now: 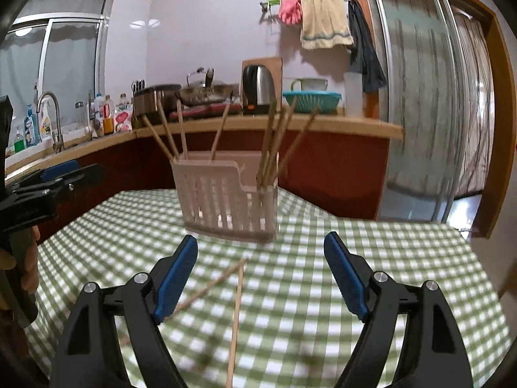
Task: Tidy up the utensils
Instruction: 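Move both open grippers back over the two loose chopsticks on the cloth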
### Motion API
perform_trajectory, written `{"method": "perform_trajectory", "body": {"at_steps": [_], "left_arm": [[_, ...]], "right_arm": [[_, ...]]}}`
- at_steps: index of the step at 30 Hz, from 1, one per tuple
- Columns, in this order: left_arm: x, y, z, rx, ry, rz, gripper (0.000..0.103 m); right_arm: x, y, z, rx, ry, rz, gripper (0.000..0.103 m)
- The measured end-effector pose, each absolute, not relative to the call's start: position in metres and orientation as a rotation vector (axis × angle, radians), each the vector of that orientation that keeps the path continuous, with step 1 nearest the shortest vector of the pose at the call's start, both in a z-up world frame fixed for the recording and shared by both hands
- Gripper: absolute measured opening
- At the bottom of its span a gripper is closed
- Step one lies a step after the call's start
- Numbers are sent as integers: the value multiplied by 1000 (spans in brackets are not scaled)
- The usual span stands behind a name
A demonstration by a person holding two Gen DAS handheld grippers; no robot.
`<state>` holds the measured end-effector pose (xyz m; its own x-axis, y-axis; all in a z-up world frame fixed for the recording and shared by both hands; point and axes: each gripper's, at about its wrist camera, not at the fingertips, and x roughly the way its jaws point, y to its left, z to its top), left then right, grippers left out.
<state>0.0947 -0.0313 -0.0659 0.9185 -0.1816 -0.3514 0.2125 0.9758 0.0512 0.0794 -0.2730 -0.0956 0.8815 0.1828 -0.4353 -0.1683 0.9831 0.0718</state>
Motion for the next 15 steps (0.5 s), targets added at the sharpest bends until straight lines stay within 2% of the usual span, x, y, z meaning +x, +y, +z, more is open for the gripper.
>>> {"method": "perform_trajectory", "body": {"at_steps": [5,11,15], "left_arm": [[79,-27,-92,84,400,-196,89],[65,-28,-121,75,476,-202,88],[55,-35,-138,100,514,-212,81]], "right_arm": [[63,-277,-121,32,508,175,77],[49,-281,-147,51,566,175,64],[44,-280,-159,51,602,194,55]]}}
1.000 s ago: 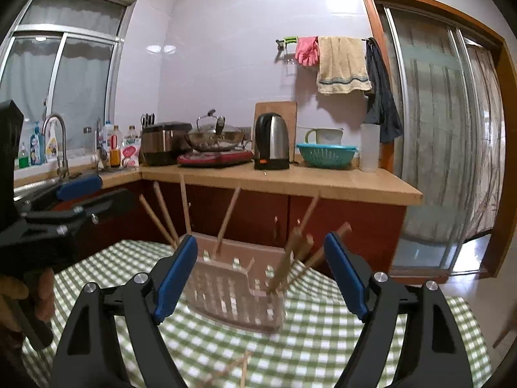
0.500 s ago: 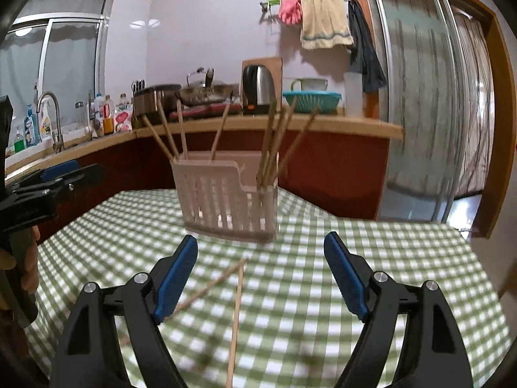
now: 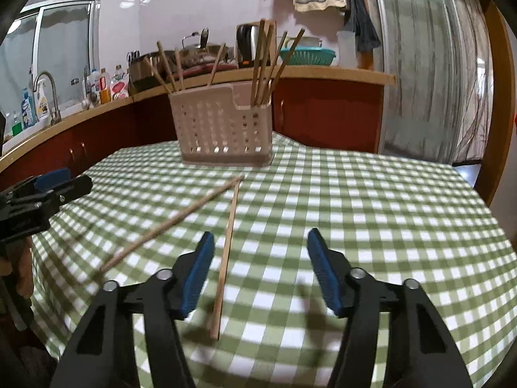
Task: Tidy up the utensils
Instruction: 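Move both open grippers back over the two loose chopsticks on the cloth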
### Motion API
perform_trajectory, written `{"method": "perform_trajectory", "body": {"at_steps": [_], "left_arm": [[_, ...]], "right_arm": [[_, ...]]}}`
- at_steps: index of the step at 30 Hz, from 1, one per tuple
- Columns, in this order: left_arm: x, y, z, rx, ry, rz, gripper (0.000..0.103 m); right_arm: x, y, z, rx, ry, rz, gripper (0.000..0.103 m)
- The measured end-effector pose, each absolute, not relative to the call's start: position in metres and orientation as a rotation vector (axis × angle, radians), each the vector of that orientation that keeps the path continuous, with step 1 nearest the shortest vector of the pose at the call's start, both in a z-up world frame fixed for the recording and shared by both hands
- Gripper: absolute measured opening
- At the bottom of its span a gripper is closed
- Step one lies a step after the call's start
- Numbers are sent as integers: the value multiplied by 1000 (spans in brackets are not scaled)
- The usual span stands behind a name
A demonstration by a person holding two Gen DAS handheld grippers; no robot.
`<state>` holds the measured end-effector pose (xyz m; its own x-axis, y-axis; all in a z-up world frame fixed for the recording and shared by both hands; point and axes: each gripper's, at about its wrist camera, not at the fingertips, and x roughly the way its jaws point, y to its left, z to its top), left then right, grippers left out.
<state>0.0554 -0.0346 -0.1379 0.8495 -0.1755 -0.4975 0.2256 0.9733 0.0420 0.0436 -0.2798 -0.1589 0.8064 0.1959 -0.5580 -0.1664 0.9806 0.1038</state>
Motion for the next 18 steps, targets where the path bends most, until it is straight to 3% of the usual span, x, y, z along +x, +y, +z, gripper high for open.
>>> {"method": "perform_trajectory", "body": {"at_steps": [8,18], "left_arm": [[45,-45,-168,110,591,-236,71],[45,-52,-189,98,694,-265,44]], "right_arm": [[37,-275,-171,45,631,227,49],[37,-270,-178,38,659,253,43]]}}
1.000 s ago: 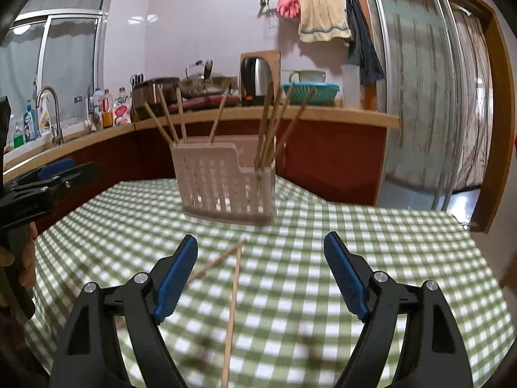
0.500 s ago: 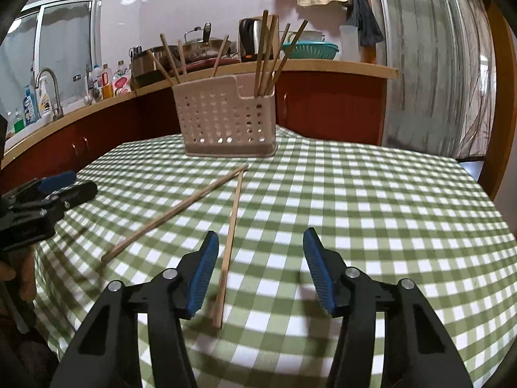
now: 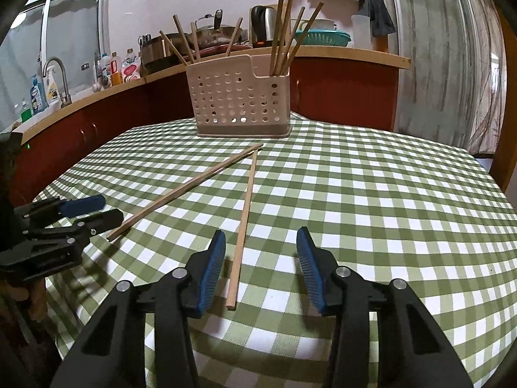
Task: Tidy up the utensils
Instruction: 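Move both open grippers back over the two loose chopsticks on the cloth, then close the left gripper on the end of a loose chopstick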
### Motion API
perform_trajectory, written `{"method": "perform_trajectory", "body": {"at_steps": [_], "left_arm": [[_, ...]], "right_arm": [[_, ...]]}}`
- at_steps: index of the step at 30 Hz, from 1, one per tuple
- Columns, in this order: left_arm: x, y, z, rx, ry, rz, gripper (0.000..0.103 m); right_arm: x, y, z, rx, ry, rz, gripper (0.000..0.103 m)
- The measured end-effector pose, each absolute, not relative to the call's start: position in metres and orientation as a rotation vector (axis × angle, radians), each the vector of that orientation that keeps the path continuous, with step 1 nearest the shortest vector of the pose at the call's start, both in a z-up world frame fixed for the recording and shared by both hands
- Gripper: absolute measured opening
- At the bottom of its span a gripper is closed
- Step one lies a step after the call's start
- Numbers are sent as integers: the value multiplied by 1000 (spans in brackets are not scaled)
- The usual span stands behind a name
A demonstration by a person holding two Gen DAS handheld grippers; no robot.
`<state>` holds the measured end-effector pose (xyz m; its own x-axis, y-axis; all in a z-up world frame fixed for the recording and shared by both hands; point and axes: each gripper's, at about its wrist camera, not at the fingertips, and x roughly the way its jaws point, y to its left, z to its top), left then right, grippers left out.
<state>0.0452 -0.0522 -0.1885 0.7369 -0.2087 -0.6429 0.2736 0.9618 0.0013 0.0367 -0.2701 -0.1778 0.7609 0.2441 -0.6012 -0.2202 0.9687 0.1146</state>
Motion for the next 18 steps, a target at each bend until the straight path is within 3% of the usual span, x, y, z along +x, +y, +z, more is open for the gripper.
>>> {"method": "perform_trajectory", "body": {"at_steps": [7,18], "left_arm": [[42,-59,-196,104,726,-297,28],[41,-64,-196,115,718,-315,9]], "right_arm": [[38,-268,-183,37,680,268,39],[34,-262,-186,9,700,301,21]]}}
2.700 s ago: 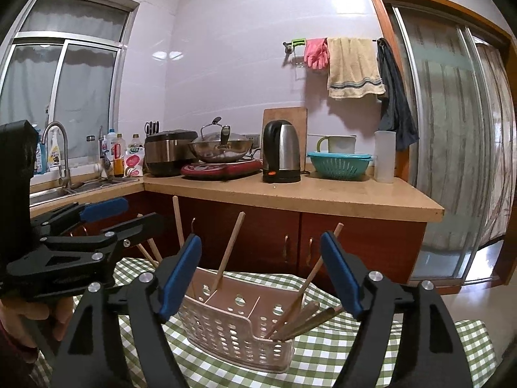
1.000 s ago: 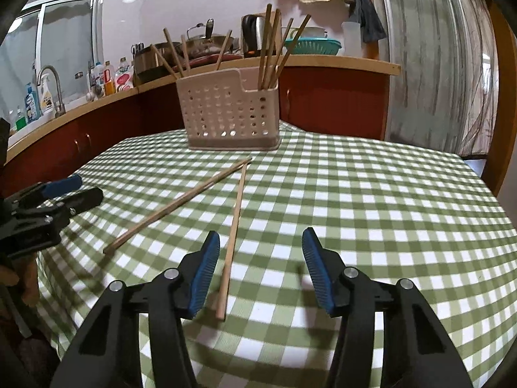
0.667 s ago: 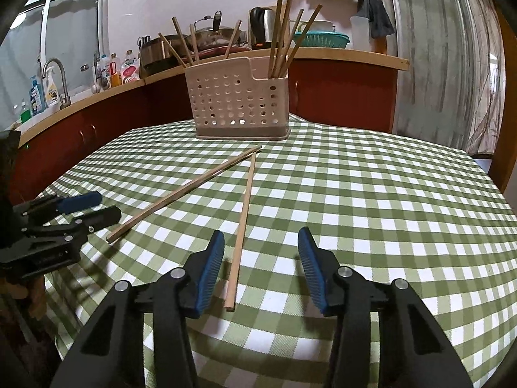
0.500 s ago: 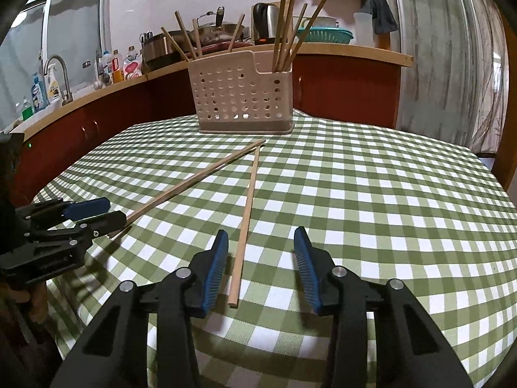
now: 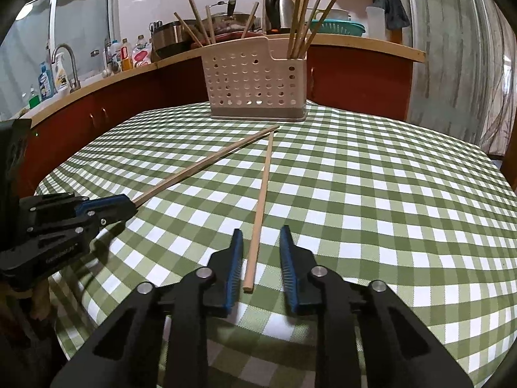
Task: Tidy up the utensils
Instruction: 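Close the left gripper on the end of a loose chopstick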
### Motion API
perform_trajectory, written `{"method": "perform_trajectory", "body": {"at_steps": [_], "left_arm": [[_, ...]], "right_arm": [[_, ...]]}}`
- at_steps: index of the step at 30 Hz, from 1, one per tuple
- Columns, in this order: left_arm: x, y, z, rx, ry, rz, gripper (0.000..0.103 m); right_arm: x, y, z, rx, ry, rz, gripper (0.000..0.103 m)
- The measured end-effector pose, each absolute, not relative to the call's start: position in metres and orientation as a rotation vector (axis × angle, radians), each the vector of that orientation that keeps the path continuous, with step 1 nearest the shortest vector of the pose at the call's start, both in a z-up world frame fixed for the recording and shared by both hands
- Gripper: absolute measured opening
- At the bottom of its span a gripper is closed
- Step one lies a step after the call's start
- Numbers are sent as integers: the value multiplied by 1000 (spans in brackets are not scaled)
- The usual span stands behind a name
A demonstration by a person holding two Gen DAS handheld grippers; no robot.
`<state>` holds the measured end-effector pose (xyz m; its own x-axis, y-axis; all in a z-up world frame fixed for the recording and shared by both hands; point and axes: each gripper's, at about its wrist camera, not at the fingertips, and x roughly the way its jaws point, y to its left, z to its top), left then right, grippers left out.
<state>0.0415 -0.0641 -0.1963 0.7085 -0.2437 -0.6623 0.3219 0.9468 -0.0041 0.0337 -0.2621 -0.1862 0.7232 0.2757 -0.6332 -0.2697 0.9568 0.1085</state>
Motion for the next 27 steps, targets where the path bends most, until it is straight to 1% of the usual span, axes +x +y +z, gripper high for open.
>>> {"method": "perform_trajectory", "body": {"at_steps": [7,9,19,27], "left_arm": [[40,-66,-196,121,712,-326,6],[39,-66,-195,120,707,-328,6],[34,-62,-183,110,654,-318,6],[28,-52,-160,86,578,-296,6]], "right_arm": [[29,-260,-187,-1,708,310,8],[28,-260,-186,0,708,310,6],[18,-266,-169,6,635,280,6],[12,-269,-147,2,564,262,6]]}}
